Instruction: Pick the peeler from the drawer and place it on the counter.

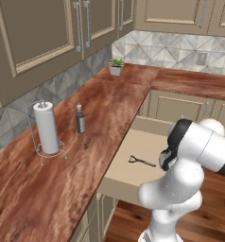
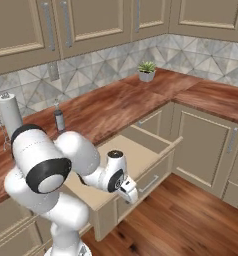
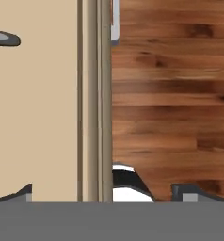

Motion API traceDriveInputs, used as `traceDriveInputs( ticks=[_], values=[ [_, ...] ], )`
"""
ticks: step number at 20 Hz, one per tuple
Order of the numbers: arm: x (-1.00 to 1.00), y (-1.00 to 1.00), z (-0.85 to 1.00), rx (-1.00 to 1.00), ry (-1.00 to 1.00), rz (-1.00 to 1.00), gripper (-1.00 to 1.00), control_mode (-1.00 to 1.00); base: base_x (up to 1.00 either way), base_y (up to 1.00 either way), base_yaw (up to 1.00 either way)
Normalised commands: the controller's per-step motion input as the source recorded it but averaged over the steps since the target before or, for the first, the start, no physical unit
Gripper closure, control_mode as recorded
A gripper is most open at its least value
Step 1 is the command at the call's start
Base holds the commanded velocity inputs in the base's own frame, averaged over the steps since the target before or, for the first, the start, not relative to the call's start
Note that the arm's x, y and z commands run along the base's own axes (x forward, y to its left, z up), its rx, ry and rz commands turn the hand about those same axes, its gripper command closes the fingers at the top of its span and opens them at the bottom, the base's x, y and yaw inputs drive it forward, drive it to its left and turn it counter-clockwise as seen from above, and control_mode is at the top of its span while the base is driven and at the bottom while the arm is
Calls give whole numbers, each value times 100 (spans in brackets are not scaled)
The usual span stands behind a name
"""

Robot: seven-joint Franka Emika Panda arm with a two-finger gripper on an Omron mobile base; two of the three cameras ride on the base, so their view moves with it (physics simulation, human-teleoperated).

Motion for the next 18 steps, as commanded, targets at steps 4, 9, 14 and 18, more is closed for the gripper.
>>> traceDriveInputs(
  ticks=[4,9,14,18],
  values=[
    [-62,-83,62,20,-19,1,-100,-100,0,0,0],
    [22,-13,100,17,-2,17,-100,-100,0,0,0],
    [43,-1,100,6,-5,27,-100,-100,0,0,0],
    [43,0,100,1,-8,25,-100,-100,0,0,0]
  ],
)
